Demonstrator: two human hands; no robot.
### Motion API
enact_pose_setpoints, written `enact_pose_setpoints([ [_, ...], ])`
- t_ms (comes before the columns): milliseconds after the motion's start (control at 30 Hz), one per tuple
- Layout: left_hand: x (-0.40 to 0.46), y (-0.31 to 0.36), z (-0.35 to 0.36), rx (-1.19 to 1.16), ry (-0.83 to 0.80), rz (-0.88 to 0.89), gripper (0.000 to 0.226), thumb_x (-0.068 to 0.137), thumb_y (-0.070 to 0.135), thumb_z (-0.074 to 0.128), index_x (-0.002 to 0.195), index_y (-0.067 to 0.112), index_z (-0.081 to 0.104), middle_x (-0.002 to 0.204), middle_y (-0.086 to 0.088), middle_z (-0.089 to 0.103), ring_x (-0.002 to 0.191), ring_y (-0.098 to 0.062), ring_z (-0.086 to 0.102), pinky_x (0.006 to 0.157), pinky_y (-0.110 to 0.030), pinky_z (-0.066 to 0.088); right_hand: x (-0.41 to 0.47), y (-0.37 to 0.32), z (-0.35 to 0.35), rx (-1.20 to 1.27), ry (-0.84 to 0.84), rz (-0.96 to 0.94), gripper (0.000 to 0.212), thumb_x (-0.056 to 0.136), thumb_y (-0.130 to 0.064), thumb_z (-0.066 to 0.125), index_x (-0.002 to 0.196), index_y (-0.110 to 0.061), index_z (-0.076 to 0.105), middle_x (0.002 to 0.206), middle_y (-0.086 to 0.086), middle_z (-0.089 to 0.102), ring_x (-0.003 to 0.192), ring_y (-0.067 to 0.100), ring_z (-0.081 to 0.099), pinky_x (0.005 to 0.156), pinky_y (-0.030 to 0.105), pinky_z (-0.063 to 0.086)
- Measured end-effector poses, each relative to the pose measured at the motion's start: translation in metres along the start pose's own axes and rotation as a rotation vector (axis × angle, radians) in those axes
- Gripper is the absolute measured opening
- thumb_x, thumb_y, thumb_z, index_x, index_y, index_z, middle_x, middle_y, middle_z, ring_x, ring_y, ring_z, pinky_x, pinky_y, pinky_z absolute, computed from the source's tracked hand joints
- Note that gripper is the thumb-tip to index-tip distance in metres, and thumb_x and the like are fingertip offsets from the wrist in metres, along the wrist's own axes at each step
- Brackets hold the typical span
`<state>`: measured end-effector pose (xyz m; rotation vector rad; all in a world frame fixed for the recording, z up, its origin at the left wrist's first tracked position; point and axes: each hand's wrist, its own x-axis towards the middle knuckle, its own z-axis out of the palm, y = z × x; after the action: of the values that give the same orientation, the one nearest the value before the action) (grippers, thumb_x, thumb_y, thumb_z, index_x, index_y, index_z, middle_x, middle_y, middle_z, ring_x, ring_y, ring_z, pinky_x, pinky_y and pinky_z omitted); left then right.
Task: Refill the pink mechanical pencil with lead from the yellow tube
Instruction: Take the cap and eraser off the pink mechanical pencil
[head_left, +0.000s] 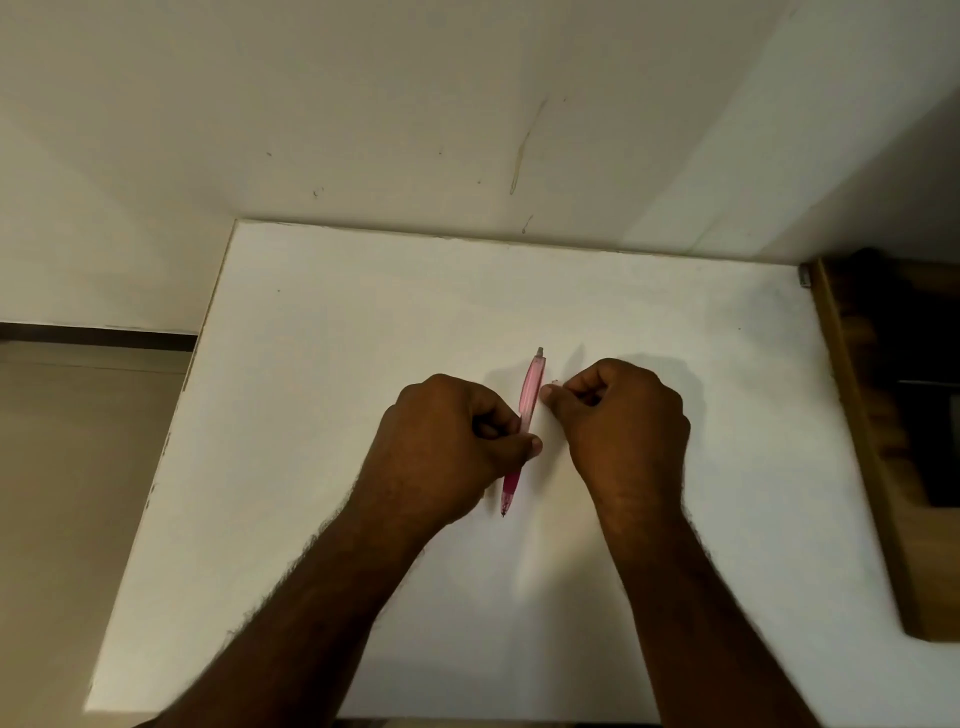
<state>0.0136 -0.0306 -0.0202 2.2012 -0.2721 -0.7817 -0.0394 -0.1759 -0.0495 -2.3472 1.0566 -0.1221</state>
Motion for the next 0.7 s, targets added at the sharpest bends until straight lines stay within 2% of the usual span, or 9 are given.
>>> enact_pose_setpoints([
  [100,0.001,-0.001,0.0,0.013,-0.001,-0.009,0.02,0.075,0.043,0.084,0.077,0.023,0.078,0.065,0.007,0.074,0.064,-0.01,0.07,0.068,-0.029,0.056,0.002,0.001,-0.005,0.051,-0.008,0.022,0.028,0.085,-0.05,0.077,0.087,-0.022,0.073,0.077,-0.01,0.068,0.071,0.011,0.063,0.069,0.024,0.042],
  [200,0.0,-0.001,0.0,0.015,-0.005,-0.01,0.02,0.075,0.042,0.084,0.076,0.023,0.078,0.065,0.007,0.074,0.065,-0.011,0.071,0.069,-0.031,0.058,0.007,0.002,-0.013,0.233,0.043,0.024,0.024,0.087,-0.046,0.075,0.084,-0.022,0.076,0.079,-0.007,0.075,0.073,0.012,0.068,0.072,0.029,0.051],
  [267,0.0,0.0,0.0,0.017,-0.01,-0.012,0.019,0.075,0.041,0.084,0.076,0.023,0.078,0.066,0.007,0.074,0.065,-0.012,0.071,0.07,-0.032,0.058,0.009,0.0,-0.018,0.496,-0.032,0.076,0.018,0.089,-0.038,0.074,0.079,-0.023,0.076,0.072,-0.007,0.075,0.067,0.01,0.069,0.069,0.032,0.056],
  [333,0.0,0.001,0.0,0.023,-0.016,-0.011,0.02,0.075,0.041,0.084,0.078,0.022,0.078,0.067,0.006,0.074,0.066,-0.013,0.071,0.071,-0.032,0.058,0.008,-0.002,-0.019,0.65,-0.161,0.114,0.016,0.09,-0.032,0.073,0.079,-0.022,0.078,0.069,-0.005,0.075,0.058,0.005,0.065,0.063,0.028,0.054],
  [433,0.0,0.002,0.0,0.026,-0.025,-0.009,0.02,0.075,0.041,0.083,0.08,0.022,0.078,0.069,0.004,0.075,0.067,-0.015,0.071,0.073,-0.037,0.061,0.005,-0.006,-0.016,0.633,-0.233,0.079,0.015,0.09,-0.031,0.074,0.079,-0.021,0.077,0.065,-0.007,0.073,0.056,0.002,0.064,0.061,0.023,0.053],
  [700,-0.001,0.005,0.002,0.05,-0.054,-0.004,0.022,0.075,0.04,0.084,0.083,0.021,0.079,0.071,0.003,0.075,0.067,-0.017,0.071,0.076,-0.04,0.061,0.006,-0.005,-0.016,0.643,-0.189,0.036,0.011,0.089,-0.021,0.073,0.079,-0.023,0.077,0.067,-0.006,0.072,0.062,0.006,0.065,0.063,0.026,0.053],
])
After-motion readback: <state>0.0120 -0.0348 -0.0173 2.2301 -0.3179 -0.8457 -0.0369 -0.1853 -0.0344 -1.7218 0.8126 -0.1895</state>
